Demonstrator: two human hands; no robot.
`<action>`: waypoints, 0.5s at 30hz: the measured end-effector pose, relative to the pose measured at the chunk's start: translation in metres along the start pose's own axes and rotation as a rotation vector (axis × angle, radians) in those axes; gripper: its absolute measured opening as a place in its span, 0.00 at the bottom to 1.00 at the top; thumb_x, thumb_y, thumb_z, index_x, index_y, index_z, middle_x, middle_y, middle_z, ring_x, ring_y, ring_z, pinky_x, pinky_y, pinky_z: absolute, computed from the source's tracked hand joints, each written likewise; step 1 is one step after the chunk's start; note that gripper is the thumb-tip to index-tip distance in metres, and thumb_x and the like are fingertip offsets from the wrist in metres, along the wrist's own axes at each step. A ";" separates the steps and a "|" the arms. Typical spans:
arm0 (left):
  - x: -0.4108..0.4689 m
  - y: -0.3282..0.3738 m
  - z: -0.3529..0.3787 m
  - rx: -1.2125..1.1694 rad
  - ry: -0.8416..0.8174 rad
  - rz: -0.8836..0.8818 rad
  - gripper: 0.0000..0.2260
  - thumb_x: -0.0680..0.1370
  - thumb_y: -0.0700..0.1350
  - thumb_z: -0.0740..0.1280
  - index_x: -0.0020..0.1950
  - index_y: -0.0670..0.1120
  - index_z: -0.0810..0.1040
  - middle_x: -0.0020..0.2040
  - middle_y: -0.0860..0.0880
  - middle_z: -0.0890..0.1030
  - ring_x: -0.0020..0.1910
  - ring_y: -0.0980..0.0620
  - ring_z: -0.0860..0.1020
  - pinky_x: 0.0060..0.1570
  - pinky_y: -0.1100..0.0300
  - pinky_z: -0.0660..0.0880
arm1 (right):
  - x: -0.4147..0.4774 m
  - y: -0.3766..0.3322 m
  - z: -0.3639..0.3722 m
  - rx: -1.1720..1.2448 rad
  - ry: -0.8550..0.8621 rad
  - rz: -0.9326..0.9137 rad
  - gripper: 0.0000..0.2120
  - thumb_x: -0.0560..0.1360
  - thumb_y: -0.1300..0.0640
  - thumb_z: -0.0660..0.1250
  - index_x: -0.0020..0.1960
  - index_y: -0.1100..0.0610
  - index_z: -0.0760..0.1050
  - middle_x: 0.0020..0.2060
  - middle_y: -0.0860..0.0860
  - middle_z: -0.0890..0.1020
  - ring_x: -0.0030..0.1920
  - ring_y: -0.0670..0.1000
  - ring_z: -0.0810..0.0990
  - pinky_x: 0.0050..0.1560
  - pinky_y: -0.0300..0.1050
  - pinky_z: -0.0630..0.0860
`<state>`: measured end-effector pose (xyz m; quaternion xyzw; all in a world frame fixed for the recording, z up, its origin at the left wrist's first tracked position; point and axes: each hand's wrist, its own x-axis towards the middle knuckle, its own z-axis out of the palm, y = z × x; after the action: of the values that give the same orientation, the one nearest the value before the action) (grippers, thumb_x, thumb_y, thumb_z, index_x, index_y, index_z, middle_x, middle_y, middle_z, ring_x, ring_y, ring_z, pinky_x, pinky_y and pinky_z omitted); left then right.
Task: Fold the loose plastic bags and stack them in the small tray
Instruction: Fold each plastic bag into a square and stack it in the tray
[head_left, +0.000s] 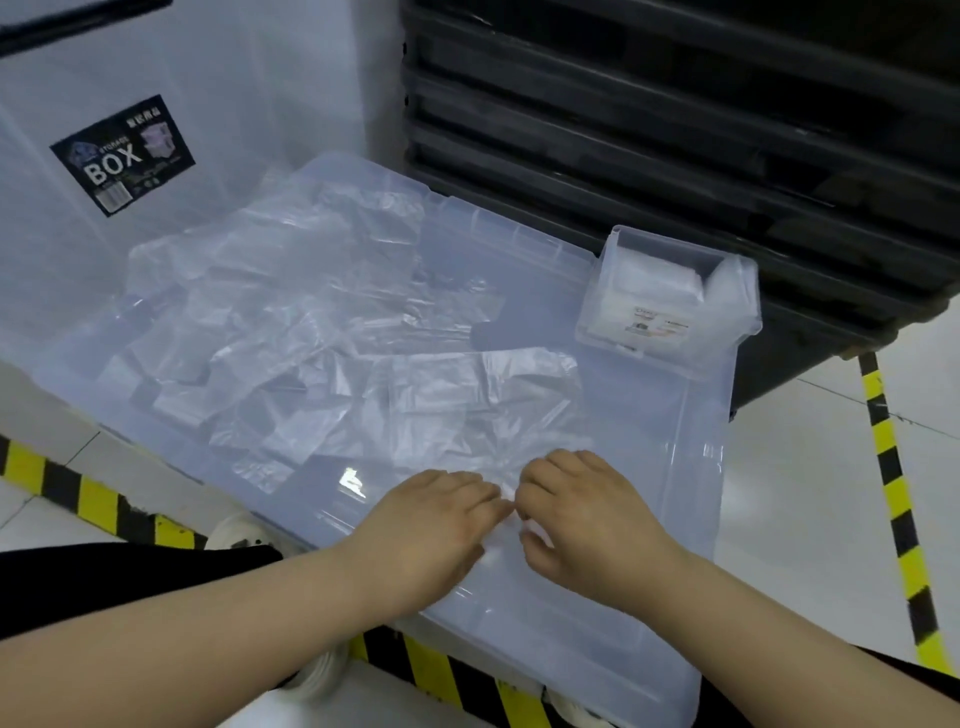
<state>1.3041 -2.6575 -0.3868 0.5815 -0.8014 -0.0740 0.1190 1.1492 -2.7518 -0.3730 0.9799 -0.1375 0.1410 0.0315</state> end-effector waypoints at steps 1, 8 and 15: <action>0.001 -0.001 0.001 0.007 0.002 0.014 0.14 0.64 0.50 0.63 0.46 0.51 0.83 0.44 0.55 0.83 0.41 0.56 0.82 0.37 0.67 0.77 | -0.003 0.002 0.000 0.010 -0.049 -0.024 0.10 0.62 0.51 0.60 0.36 0.54 0.78 0.35 0.49 0.80 0.36 0.51 0.79 0.44 0.40 0.68; 0.005 -0.006 -0.002 -0.019 0.011 0.038 0.15 0.70 0.46 0.56 0.40 0.52 0.84 0.39 0.56 0.83 0.38 0.56 0.82 0.32 0.66 0.77 | -0.005 0.010 0.003 0.052 -0.240 0.028 0.19 0.57 0.50 0.68 0.45 0.54 0.82 0.49 0.51 0.84 0.51 0.51 0.82 0.58 0.49 0.73; 0.001 -0.014 -0.007 0.158 -0.053 -0.011 0.03 0.61 0.47 0.69 0.33 0.50 0.81 0.33 0.55 0.80 0.30 0.54 0.79 0.37 0.63 0.69 | -0.003 0.021 -0.002 0.077 -0.195 0.073 0.16 0.46 0.58 0.82 0.32 0.53 0.82 0.38 0.48 0.85 0.36 0.45 0.84 0.43 0.44 0.80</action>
<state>1.3190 -2.6626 -0.3835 0.5914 -0.8043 -0.0265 0.0513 1.1398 -2.7712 -0.3717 0.9838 -0.1697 0.0514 -0.0251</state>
